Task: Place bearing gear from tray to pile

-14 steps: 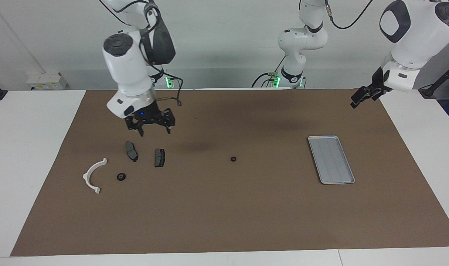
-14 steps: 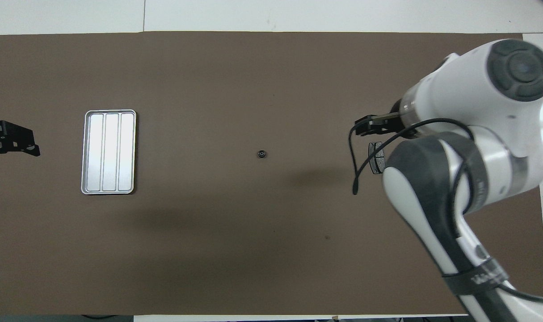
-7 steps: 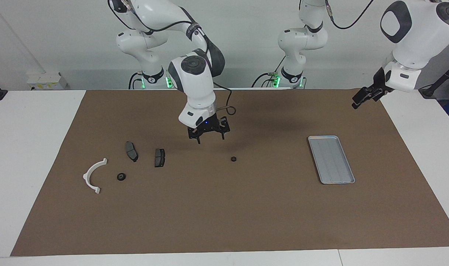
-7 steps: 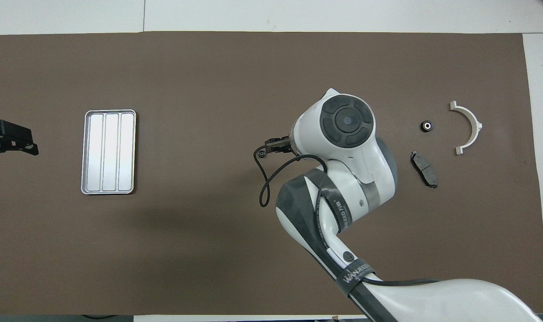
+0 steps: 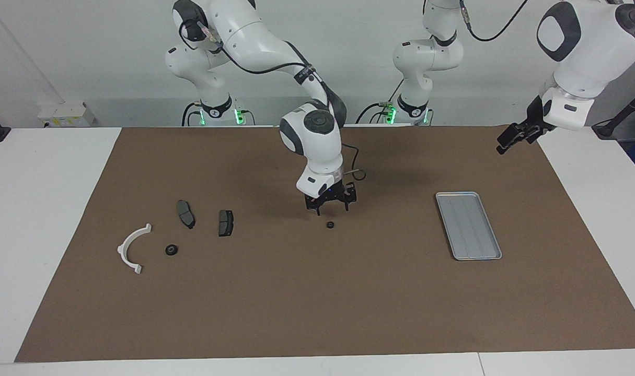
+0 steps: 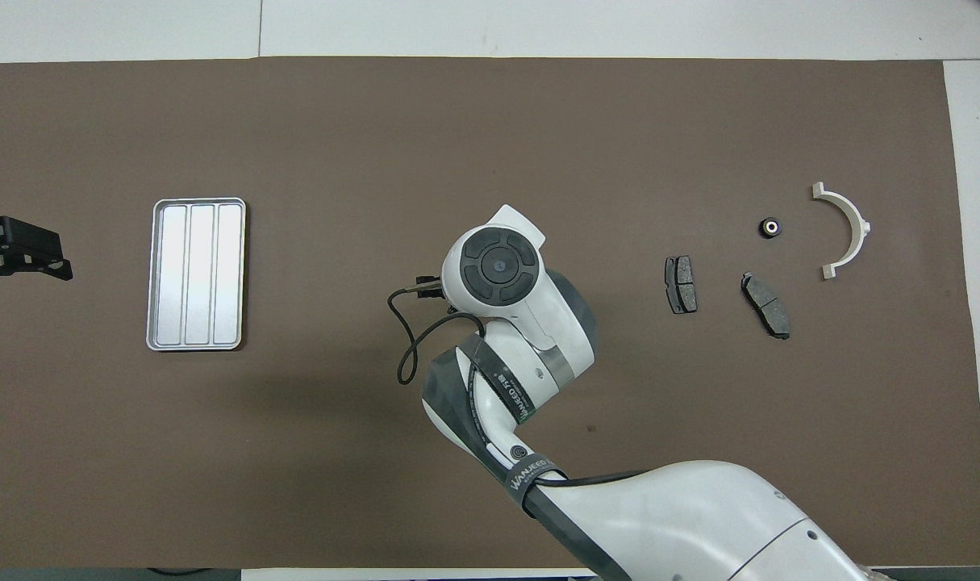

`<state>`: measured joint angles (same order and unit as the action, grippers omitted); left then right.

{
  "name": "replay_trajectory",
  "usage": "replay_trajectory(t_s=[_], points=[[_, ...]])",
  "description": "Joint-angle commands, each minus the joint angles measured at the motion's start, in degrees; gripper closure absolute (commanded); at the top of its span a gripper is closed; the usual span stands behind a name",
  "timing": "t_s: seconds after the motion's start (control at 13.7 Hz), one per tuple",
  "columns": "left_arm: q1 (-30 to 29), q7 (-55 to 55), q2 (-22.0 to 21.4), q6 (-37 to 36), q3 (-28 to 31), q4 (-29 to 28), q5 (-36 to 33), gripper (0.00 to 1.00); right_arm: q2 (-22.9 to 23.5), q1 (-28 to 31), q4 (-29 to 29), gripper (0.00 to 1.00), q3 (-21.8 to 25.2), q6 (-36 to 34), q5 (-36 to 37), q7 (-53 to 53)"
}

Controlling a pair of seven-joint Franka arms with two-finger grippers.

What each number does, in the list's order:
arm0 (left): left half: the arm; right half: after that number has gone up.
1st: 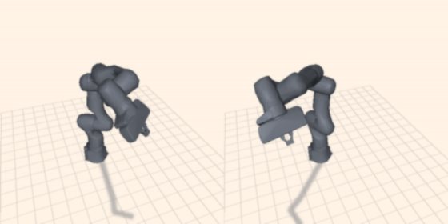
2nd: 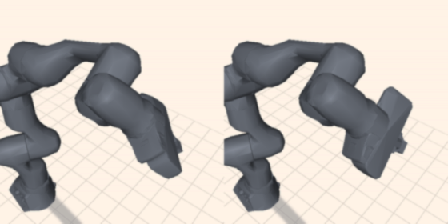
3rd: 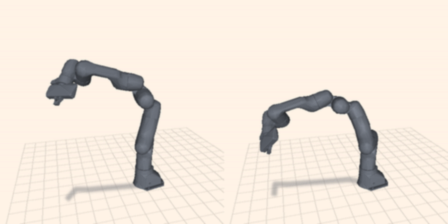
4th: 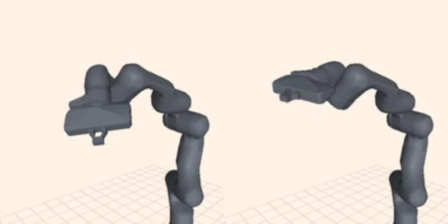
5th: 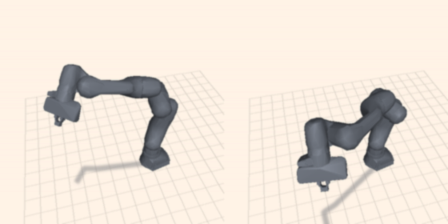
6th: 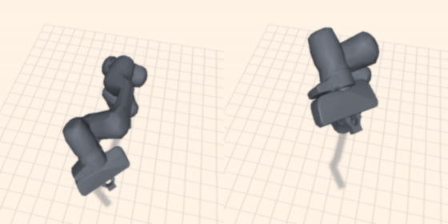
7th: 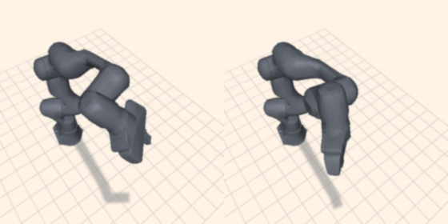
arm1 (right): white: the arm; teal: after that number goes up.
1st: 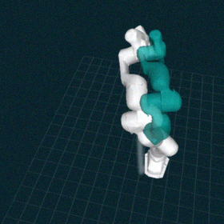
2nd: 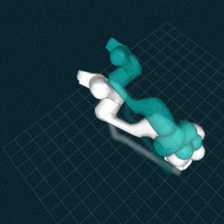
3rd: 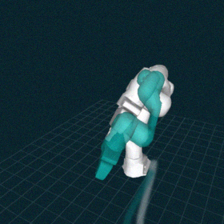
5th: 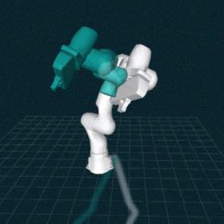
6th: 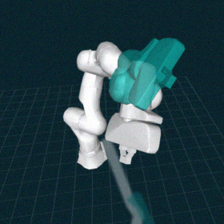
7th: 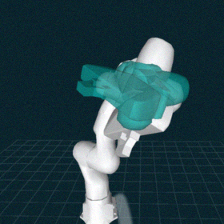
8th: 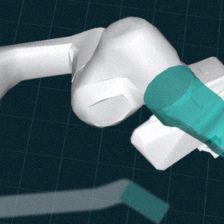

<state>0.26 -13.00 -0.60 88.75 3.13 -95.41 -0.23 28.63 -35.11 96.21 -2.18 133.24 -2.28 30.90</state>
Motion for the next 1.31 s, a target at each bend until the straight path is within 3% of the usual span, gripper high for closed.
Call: replay_trajectory(t_s=[0.0,1.02,1.24], points=[[0.2,0.5,-1.6,0.7,-0.1,-1.7,0.8,0.0,1.8,0.0,-1.7,0.11,0.2,-0.2,1.4,1.2],[0.0,0.3,-1.7,1.1,-0.6,-1.7,0.8,0.0,5.1,1.9,-1.6,0.18,0.2,5.4,1.7,-0.7],[0.0,0.3,-1.7,1.1,-0.6,-1.7,0.8,0.0,5.1,1.8,-1.5,0.36,0.2,5.4,1.7,-0.7]])
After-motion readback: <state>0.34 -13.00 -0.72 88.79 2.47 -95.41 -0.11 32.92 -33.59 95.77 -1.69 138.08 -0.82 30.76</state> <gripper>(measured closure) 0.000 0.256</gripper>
